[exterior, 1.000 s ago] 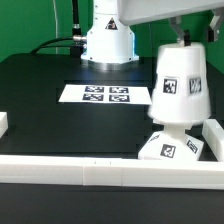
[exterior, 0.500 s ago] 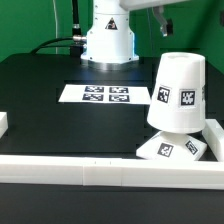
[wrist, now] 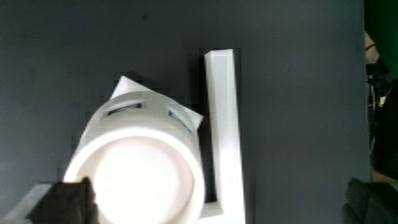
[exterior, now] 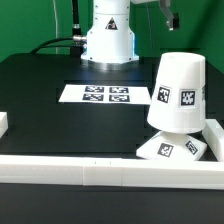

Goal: Assemble lamp

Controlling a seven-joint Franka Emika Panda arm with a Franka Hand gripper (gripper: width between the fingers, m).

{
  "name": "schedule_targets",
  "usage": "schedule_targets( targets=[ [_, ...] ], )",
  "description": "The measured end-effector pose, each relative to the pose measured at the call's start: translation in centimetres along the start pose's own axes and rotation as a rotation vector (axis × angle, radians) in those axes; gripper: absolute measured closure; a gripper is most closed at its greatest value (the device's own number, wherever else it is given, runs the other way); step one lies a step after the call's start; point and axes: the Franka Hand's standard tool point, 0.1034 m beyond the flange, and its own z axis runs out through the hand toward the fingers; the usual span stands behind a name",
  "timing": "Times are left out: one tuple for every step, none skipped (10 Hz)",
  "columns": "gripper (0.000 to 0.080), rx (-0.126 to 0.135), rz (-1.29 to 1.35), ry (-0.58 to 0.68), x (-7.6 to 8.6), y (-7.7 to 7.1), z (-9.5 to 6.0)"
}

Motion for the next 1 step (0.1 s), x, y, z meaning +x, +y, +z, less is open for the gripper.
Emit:
schedule_targets(
  targets=[
    [0.0101,0.000,0.000,-0.001,0.00,0.01,0.04]
  ],
)
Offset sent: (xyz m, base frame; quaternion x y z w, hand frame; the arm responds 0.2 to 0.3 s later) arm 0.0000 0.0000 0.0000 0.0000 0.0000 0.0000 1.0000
